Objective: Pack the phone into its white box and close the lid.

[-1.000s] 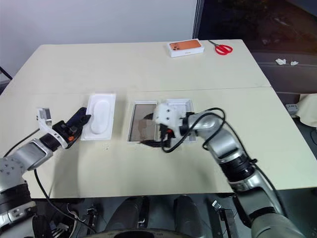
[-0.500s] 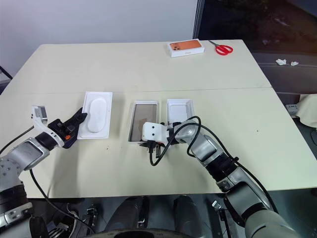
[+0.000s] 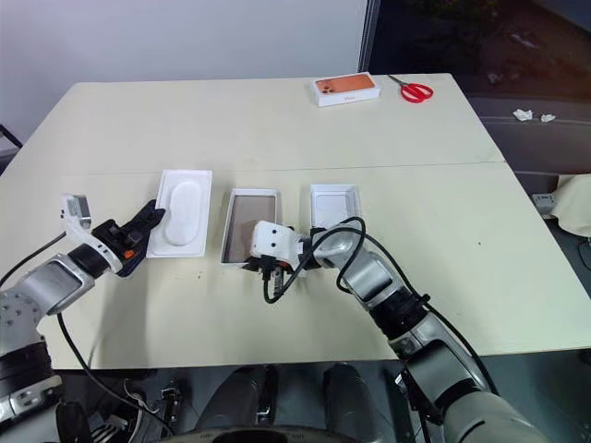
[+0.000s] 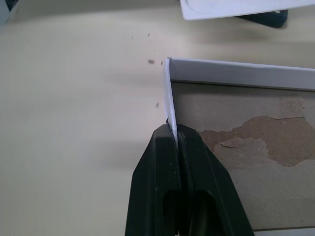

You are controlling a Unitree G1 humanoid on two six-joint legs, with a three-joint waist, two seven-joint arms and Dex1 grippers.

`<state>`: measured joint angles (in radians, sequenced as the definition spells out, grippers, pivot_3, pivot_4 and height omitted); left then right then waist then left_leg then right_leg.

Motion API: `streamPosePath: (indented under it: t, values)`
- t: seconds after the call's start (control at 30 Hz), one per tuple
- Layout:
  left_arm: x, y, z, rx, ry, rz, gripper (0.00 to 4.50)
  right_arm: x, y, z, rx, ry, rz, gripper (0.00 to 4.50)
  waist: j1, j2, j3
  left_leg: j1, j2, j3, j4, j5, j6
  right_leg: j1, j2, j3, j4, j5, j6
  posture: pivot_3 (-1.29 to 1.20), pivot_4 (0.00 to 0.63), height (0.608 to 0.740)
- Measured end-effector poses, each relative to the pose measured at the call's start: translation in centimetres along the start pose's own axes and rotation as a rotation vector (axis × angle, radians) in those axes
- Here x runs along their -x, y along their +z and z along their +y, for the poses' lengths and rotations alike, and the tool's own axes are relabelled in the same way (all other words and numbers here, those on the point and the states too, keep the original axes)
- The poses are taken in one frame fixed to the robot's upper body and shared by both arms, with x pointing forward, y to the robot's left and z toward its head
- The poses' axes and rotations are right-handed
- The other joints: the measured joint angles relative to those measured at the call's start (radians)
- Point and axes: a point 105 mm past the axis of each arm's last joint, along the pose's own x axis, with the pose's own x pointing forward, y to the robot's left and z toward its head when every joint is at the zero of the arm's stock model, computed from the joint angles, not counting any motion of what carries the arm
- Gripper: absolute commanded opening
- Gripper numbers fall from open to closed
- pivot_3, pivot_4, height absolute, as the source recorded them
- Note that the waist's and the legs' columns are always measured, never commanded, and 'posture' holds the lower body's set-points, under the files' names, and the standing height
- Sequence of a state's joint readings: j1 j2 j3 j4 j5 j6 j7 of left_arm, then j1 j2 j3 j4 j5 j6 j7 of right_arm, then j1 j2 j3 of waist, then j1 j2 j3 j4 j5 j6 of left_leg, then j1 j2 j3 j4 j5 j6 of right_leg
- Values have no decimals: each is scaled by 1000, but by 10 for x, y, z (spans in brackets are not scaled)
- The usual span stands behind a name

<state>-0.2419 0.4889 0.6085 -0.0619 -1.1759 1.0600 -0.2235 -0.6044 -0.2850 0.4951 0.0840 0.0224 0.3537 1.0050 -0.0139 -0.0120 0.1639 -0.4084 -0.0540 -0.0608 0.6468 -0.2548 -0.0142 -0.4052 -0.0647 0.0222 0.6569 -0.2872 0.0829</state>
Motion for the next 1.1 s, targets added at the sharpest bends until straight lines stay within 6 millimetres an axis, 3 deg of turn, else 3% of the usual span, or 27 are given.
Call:
streamPosePath:
  t: [0.07, 0.17, 0.37, 0.47, 0.63, 0.8, 1.1]
  values:
    - [0, 0, -1, 7, -3, -2, 0, 0, -3, 1, -30, 4, 15, 903, 1, 0, 0, 0, 0, 0, 0, 0, 0, 0, 0, 0, 0, 0, 0, 0, 150, 740]
    - [-1, 1, -2, 11, -8, -4, 0, 0, -5, 2, -62, 7, 18, 2388, 0, 0, 0, 0, 0, 0, 0, 0, 0, 0, 0, 0, 0, 0, 0, 0, 150, 740]
    - [-6, 0, -8, 26, -28, -2, 0, 13, 17, -11, -102, -42, -77, 2388, -1, 0, 0, 0, 0, 0, 0, 0, 0, 0, 0, 0, 0, 0, 0, 0, 150, 740]
    - [-18, -13, -12, 80, -37, -2, 0, 36, 28, -26, -79, -81, -107, 2388, 6, 0, 0, 0, -1, -1, 1, 0, 0, 0, -1, -1, 0, 0, 0, 0, 150, 740]
    - [-37, -47, -27, 116, -33, 58, 0, 89, 24, -47, -32, -184, -97, 2388, 15, -3, 1, 0, -1, 0, 0, -1, 2, 2, -1, 0, -2, 0, 0, 0, 150, 740]
    - [-46, -65, -34, 127, -29, 105, 0, 95, 6, -47, -29, -190, -70, 2388, -4, -3, 1, 0, 1, 0, 0, 0, 0, 1, 1, 0, 0, 0, 0, 0, 150, 740]
    - [-46, -73, -33, 121, -8, 118, 0, 93, 5, -50, -12, -217, -78, 2388, 2, -3, 1, 0, 0, 0, 0, 0, 0, 1, 1, 0, 0, 0, 0, 0, 150, 740]
